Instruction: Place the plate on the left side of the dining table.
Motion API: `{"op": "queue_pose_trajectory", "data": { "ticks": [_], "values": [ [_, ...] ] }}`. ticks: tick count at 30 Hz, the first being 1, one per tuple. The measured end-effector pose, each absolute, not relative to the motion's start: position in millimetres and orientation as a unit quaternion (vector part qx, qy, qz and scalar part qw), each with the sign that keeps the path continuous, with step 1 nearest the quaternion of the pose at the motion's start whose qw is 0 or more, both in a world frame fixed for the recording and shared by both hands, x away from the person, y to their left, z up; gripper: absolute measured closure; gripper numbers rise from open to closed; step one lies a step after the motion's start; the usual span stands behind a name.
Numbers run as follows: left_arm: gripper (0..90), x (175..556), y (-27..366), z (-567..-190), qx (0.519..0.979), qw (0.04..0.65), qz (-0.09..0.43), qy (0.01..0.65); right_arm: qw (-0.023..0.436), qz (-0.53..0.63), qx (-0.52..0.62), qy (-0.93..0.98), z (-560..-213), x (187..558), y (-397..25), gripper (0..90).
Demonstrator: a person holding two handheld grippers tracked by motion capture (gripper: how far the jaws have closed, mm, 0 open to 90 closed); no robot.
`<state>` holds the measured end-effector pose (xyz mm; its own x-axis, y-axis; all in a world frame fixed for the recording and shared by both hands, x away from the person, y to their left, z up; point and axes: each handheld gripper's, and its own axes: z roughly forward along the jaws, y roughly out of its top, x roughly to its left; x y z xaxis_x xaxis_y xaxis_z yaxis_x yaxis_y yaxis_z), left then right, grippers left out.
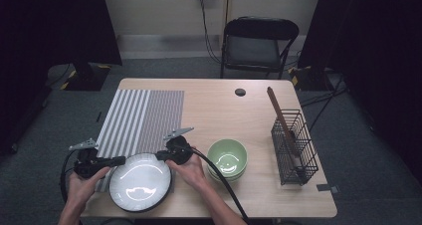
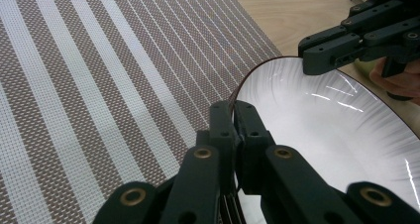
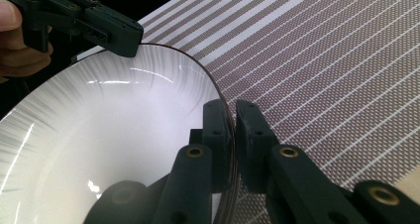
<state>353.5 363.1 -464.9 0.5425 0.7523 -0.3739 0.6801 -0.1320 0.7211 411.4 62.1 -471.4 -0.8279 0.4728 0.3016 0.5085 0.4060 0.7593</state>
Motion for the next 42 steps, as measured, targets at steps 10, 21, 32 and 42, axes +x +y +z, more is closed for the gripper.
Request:
{"op": "queue_pose_trajectory", "data": {
  "ticks": [10, 21, 32, 42],
  "values": [
    [87.9, 355.2, 362.6, -463.6, 0.747, 0.461, 0.044, 0.476, 0.014, -0.479, -0.296, -0.826, -467.5, 411.6, 61.0, 88.8],
    [87.8, 355.4, 361.9, -463.1, 0.75, 0.456, 0.043, 0.477, 0.009, -0.468, -0.291, -0.834, -468.1, 408.6, 60.2, 88.1],
    [87.7, 354.6, 359.7, -458.7, 0.754, 0.449, 0.06, 0.475, -0.004, -0.48, -0.298, -0.825, -467.5, 407.8, 61.6, 88.3],
    [87.9, 357.1, 362.2, -456.4, 0.745, 0.464, 0.064, 0.476, -0.009, -0.489, -0.299, -0.819, -463.4, 412.1, 62.1, 88.3]
  ]
}}
